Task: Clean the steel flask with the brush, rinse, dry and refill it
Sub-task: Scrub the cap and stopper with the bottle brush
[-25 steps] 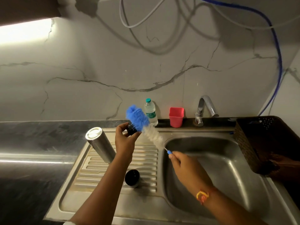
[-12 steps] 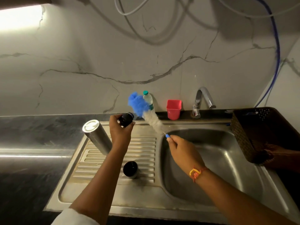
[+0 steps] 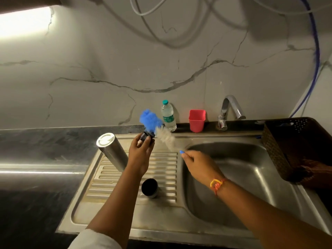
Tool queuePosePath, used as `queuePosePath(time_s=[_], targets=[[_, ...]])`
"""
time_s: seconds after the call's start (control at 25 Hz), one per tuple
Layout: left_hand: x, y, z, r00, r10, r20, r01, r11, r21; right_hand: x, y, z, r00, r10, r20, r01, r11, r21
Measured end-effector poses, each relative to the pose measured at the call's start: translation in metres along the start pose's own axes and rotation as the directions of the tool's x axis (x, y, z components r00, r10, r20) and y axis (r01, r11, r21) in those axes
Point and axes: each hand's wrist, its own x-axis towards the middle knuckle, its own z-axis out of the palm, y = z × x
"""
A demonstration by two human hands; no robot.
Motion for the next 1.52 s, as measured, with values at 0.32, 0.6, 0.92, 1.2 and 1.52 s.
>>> queuePosePath(time_s=[0.32,0.6,0.92,1.2,1.52], targets=[[-0.003,-0.016,0.013,0.979,-0.178,0.097,0.198,0.941,-0.273,0.014,-0.019,0.011,0.998,0.034,0.060,-0.043,0.987,0.155],[0.017,-0.002,0.014,0.985,-0.168,0.030,0.160,0.848,-0.505,0.005,-0.003,0.019,0.998,0.065,-0.003,-0.063,0.976,0.209],[-0.007,-0.019,0.025,0.970,-0.200,0.134,0.229,0.940,-0.253,0.041,-0.005,0.003,0.994,0.091,-0.060,-0.080,0.982,0.169],[0.007,0.003,0.001,0.989,-0.133,0.063,0.144,0.966,-0.217,0.007,-0.001,-0.002,0.998,-0.016,0.058,0.015,1.000,0.017],[0.004,-0.003,0.003,0.996,-0.081,0.020,0.084,0.976,-0.199,0.011,-0.003,0.003,0.996,0.034,0.081,-0.039,0.997,0.065]])
